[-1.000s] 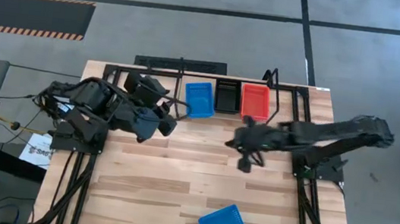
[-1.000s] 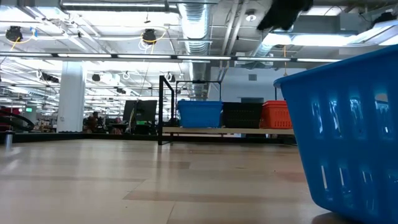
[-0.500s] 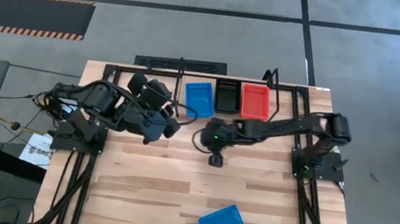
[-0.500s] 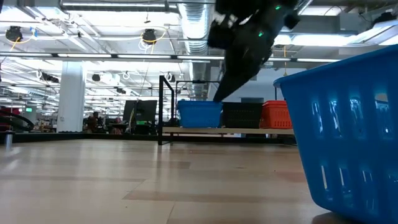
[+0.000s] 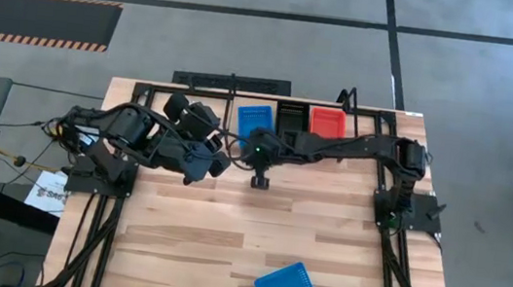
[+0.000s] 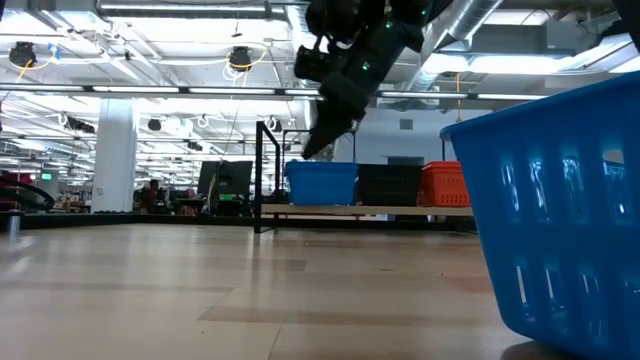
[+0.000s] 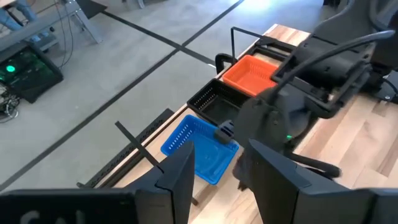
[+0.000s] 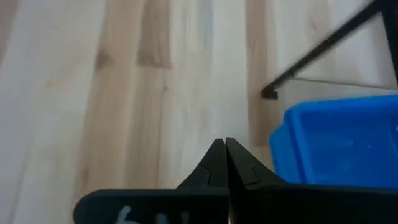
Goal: Stack baskets on shelf by color
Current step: Stack the top blue bin on top of the blue bin on the shelf
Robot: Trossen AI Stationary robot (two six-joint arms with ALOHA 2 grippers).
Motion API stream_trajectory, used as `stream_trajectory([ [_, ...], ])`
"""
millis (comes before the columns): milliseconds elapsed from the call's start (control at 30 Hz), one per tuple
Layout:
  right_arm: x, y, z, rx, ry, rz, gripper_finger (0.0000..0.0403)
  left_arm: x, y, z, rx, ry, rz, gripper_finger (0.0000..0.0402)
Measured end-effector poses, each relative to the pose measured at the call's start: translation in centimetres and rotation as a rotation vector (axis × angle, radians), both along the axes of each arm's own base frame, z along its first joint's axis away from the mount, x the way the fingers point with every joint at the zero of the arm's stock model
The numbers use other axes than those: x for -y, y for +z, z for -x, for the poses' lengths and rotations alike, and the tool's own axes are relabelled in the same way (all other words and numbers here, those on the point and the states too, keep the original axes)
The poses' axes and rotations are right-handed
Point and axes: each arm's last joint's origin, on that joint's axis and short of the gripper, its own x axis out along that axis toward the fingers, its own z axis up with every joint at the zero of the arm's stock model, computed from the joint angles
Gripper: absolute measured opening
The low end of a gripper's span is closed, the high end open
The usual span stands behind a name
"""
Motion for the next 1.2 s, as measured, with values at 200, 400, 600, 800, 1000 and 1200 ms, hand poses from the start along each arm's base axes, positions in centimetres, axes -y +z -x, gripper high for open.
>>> stream_trajectory([
  [200, 0.5, -0.5, 0.9, -0.104, 0.011, 0.005, 0.0, 0.0, 0.0, 0.0, 0.0, 0.0, 0.0, 0.0132],
  [400, 0.5, -0.8, 0.8, -0.115, 0.033, 0.02, 0.0, 0.0, 0.0, 0.0, 0.002, 0.004, -0.007, 0.0132],
  [600, 1.6, -0.5, 0.5, -0.059, 0.008, 0.027, 0.0, 0.0, 0.0, 0.0, 0.003, 0.007, -0.01, 0.0132],
  [800, 2.5, -0.5, 0.6, -0.052, -0.014, 0.027, 0.0, 0.0, 0.0, 0.0, 0.003, 0.007, -0.011, 0.0132],
  [1000, 2.3, -0.5, 0.6, -0.056, -0.01, 0.025, 0.0, 0.0, 0.0, 0.0, 0.003, 0.007, -0.011, 0.0132],
  [1200, 2.5, -1.2, 0.9, -0.067, -0.014, 0.024, 0.0, 0.0, 0.0, 0.0, 0.004, 0.01, -0.016, 0.0132],
])
